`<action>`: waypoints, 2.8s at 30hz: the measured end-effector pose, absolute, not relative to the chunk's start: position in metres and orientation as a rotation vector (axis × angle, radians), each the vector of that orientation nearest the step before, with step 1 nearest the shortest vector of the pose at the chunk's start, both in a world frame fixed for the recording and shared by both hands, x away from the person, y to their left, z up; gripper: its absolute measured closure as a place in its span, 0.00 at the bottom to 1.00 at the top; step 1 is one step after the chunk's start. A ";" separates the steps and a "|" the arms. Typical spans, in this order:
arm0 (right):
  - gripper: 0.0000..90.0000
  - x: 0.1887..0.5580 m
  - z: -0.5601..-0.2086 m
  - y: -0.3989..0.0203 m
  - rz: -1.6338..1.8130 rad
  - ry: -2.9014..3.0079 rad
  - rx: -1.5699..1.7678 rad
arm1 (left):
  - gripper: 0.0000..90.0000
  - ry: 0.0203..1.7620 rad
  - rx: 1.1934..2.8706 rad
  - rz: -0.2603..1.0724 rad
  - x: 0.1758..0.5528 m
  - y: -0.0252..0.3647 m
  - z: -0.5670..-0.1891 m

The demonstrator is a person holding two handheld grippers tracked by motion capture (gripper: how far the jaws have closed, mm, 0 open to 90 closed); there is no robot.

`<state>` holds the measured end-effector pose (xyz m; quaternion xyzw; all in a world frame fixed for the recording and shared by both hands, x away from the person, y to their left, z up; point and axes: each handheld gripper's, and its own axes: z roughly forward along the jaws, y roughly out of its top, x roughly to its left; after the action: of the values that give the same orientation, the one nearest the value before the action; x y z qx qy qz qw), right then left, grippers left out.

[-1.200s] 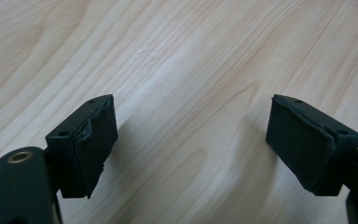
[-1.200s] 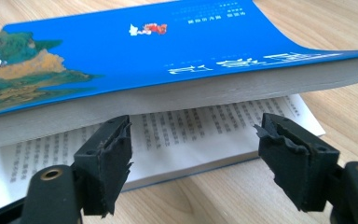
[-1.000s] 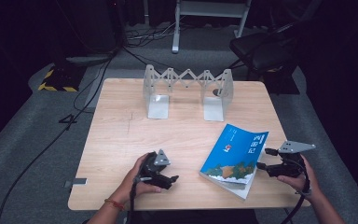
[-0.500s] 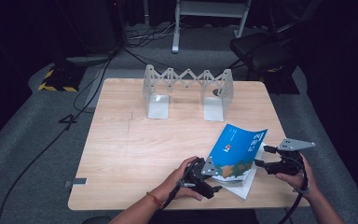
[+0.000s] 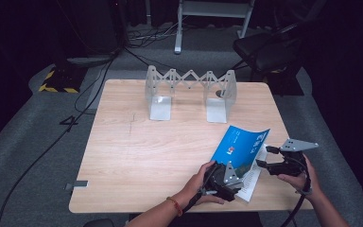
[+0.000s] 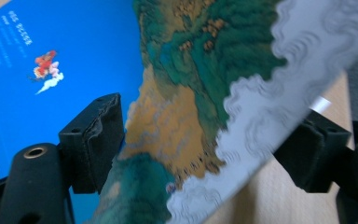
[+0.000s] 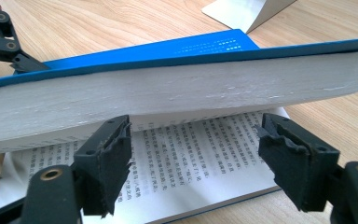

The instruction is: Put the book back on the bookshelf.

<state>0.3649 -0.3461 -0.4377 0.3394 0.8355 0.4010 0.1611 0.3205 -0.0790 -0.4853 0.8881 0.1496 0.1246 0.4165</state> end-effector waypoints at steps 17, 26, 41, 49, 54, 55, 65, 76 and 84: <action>0.27 0.375 -0.434 -0.337 1.187 2.355 0.969 | 0.74 0.295 2.174 0.380 0.316 -0.052 -0.471; 0.28 0.375 -0.436 -0.330 1.231 2.337 0.958 | 0.84 0.365 2.173 0.427 0.329 -0.020 -0.461; 0.38 0.359 -0.427 -0.322 1.341 2.360 0.706 | 0.81 0.375 2.226 0.385 0.342 0.018 -0.459; 0.37 0.369 -0.434 -0.296 1.271 2.456 0.548 | 0.80 0.373 2.247 0.356 0.346 0.037 -0.460; 0.36 0.380 -0.443 -0.282 1.171 2.494 0.490 | 0.78 0.398 2.240 0.335 0.348 0.053 -0.461; 0.36 0.382 -0.445 -0.281 1.159 2.504 0.477 | 0.78 0.397 2.242 0.338 0.348 0.056 -0.461; 0.39 0.398 -0.465 -0.286 1.081 2.519 0.453 | 0.76 0.407 2.245 0.314 0.356 0.079 -0.458; 0.62 0.398 -0.468 -0.284 1.184 2.498 0.400 | 0.68 0.483 2.211 0.331 0.360 0.090 -0.457; 0.66 0.393 -0.466 -0.275 1.137 2.488 0.349 | 0.44 0.490 2.236 0.367 0.344 0.070 -0.449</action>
<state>0.3929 -0.2752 -0.4664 0.1244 0.8856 0.4048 0.1909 0.3443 0.0698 -0.4490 0.8839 0.1936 0.1451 0.4003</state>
